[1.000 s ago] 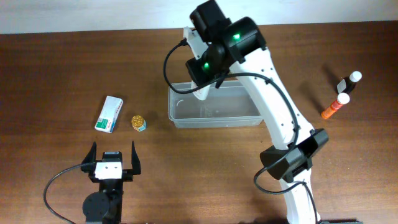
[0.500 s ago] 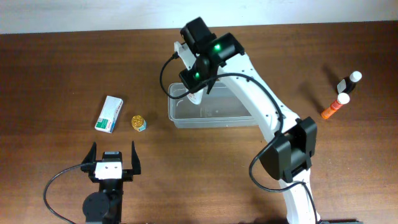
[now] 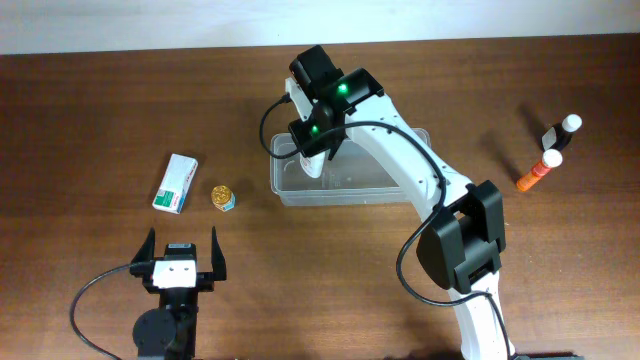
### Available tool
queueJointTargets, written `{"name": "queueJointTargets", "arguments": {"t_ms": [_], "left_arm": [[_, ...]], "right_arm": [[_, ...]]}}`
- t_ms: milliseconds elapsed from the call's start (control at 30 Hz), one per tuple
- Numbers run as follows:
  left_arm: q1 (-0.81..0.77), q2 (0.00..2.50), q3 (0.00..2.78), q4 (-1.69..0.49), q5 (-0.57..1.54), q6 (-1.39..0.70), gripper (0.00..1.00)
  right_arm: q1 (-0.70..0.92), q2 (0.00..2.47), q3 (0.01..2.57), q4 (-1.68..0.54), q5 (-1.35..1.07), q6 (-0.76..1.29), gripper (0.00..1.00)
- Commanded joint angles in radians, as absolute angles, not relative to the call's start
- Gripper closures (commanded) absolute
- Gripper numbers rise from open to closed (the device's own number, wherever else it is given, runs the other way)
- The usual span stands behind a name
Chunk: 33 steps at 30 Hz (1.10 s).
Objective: Pack container
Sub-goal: 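Lift the white pump bottle and carry it over the container, then lower the white bottle into the container's left end and release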
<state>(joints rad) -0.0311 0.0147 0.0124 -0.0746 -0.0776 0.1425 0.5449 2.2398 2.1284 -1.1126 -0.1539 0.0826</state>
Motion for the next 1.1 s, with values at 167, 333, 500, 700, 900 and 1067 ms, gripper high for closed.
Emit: {"name": "queueJointTargets", "arguments": {"t_ms": [167,333,500,700,900,1067], "left_arm": [[-0.025,0.006,0.009,-0.076,-0.067,0.159,0.01],[-0.025,0.006,0.009,-0.076,-0.067,0.159,0.01],[-0.025,0.006,0.009,-0.076,-0.067,0.159,0.01],[-0.025,0.006,0.009,-0.076,-0.067,0.159,0.01],[-0.025,0.006,0.009,-0.076,-0.067,0.159,0.01],[-0.025,0.006,0.009,-0.076,-0.067,0.159,0.01]], "right_arm": [[0.578,2.219,2.13,-1.071,-0.144,0.279,0.84],[0.59,2.22,2.13,-1.071,-0.107,0.302,0.85],[0.59,2.226,2.13,-1.072,-0.102,0.328,0.84],[0.595,2.256,2.13,-1.066,-0.087,0.35,0.84],[0.596,2.283,2.13,-1.057,-0.073,0.35,0.84],[0.598,2.296,2.13,-1.053,-0.074,0.35,0.84]]}}
